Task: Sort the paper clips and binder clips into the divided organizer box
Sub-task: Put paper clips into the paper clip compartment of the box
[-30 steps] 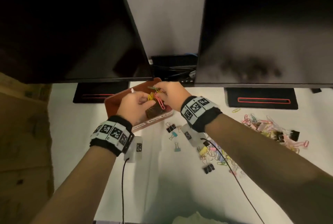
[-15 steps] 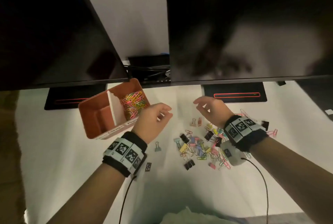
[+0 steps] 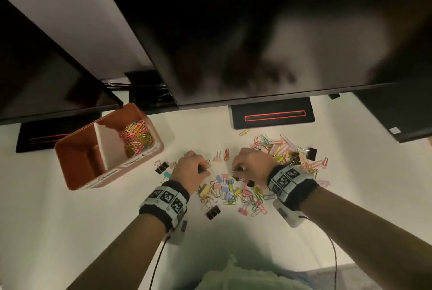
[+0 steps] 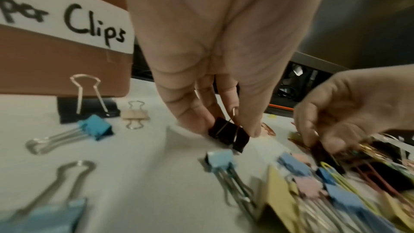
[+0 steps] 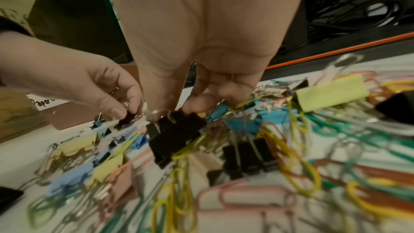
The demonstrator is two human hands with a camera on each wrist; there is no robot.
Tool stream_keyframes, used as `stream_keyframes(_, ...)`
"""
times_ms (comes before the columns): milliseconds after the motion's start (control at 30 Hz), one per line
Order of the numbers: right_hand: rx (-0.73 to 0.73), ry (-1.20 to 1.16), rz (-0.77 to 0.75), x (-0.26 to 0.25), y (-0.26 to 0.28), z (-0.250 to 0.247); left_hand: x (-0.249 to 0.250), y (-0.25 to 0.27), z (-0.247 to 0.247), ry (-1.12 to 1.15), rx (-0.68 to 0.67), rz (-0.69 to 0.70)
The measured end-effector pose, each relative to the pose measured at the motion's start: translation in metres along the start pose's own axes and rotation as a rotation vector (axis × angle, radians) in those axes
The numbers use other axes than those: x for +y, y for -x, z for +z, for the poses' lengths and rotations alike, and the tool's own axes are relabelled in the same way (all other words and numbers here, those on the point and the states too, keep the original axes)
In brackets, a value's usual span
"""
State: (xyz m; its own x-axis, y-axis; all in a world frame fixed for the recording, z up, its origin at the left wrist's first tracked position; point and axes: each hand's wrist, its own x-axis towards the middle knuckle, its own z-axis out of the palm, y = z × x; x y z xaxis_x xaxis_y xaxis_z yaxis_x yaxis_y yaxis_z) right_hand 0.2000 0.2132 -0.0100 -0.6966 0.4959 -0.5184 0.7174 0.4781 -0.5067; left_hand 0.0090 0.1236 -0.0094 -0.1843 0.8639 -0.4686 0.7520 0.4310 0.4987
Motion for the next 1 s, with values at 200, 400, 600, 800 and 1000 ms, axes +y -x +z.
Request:
stream_keyframes(200,-0.008,-0.071,-0.082,0.000,-0.004,-0.008,-0.011,0.000,-0.016,-0.029,0.133,-0.001)
stream_keyframes(400,0.085,0.005,-0.088,-0.001,-0.027,-0.024,-0.001,-0.014,-0.011,-0.110,0.100,-0.053)
stream_keyframes(600,-0.006,0.156,-0.106,-0.008,-0.041,-0.021,0.001,-0.026,-0.006,-0.199,0.048,-0.079)
stream_keyframes(800,-0.025,0.173,-0.110,-0.005,-0.037,-0.018,-0.001,-0.030,-0.008,-0.274,0.001,-0.034)
stream_keyframes(1000,-0.015,0.122,-0.111,-0.004,-0.032,-0.015,-0.001,-0.026,-0.012,-0.225,-0.032,0.101)
